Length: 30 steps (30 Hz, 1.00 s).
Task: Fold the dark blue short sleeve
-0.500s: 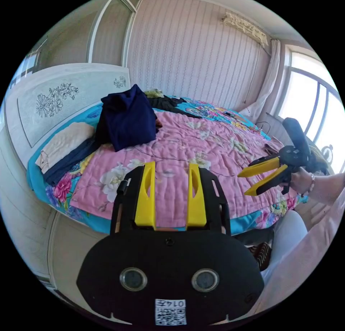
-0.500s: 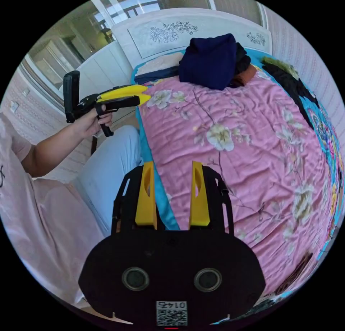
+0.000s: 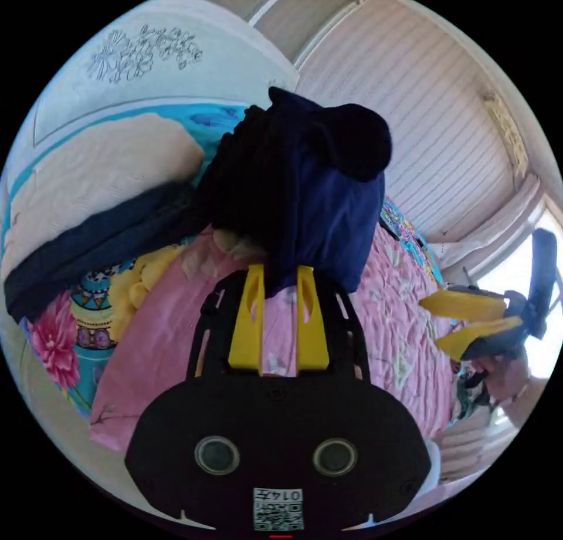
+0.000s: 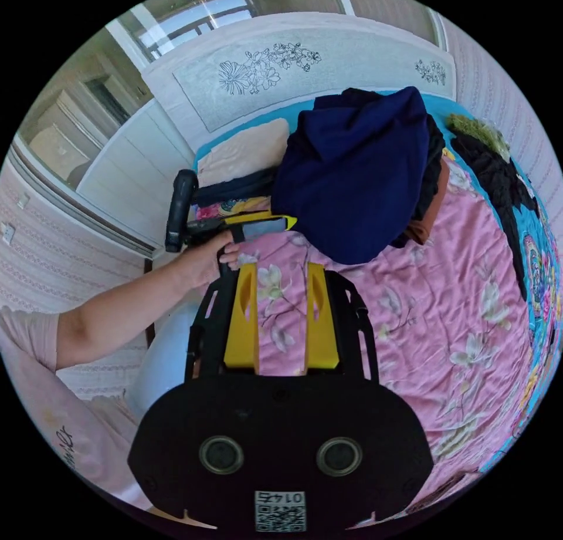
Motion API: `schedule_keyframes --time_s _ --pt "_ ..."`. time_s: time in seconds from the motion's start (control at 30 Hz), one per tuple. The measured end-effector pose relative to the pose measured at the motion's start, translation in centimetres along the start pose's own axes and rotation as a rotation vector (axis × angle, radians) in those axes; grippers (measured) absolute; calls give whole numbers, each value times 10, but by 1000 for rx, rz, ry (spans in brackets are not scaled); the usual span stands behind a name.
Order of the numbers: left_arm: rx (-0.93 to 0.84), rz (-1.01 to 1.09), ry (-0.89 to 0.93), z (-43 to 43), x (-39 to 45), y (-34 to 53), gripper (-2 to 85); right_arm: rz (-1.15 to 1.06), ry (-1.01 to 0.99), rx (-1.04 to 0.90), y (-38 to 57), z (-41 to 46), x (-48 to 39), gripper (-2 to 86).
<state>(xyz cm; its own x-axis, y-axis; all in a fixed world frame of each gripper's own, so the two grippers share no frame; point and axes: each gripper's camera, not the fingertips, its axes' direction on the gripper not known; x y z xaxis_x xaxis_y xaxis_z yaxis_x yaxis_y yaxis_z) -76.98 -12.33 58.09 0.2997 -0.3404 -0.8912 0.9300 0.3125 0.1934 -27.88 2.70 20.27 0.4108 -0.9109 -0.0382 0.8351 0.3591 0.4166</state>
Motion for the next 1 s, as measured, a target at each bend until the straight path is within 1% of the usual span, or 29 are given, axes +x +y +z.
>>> schedule_keyframes --time_s 0.03,0.07,0.1,0.2,0.27,0.37,0.43,0.5,0.57,0.6,0.7,0.73,0.8,0.87,0.93,0.97,1.0 --pt "-30 12 88 -5 1 -7 8 -21 60 -43 -2 7 0 132" --pt "-17 39 111 -11 5 -8 5 -35 74 -59 -2 11 -1 135" --pt "24 119 131 -26 17 -7 0 -63 80 -77 -2 16 -3 151" --pt "90 287 134 -65 50 4 -6 -76 74 -71 -2 28 -6 174" --pt "100 346 157 -87 65 9 -8 -49 89 -38 -2 31 -6 172" --pt "88 436 213 -118 86 14 -9 32 102 93 0 22 2 131" --pt "85 488 248 -137 102 17 -9 52 87 178 5 10 11 71" --pt "119 518 210 -149 112 22 -9 52 83 235 12 -1 18 37" --pt "137 528 152 -158 118 28 -8 55 46 258 21 -13 29 24" --pt "150 519 124 -163 119 33 -7 63 -3 266 31 -23 38 19" --pt "206 489 36 -178 114 60 -1 87 -92 346 73 -59 60 13" --pt "237 471 -9 -183 110 76 2 112 -147 387 96 -76 70 12" --pt "237 450 -65 -184 103 104 7 188 -245 445 140 -102 88 10" --pt "183 440 -86 -183 99 132 13 279 -327 521 192 -129 102 10" --pt "86 460 -72 -183 101 171 13 346 -427 569 262 -155 109 10" --pt "63 476 -76 -183 103 182 10 365 -439 582 280 -161 110 9" --pt "18 507 -100 -183 108 203 5 411 -435 612 317 -172 112 9"
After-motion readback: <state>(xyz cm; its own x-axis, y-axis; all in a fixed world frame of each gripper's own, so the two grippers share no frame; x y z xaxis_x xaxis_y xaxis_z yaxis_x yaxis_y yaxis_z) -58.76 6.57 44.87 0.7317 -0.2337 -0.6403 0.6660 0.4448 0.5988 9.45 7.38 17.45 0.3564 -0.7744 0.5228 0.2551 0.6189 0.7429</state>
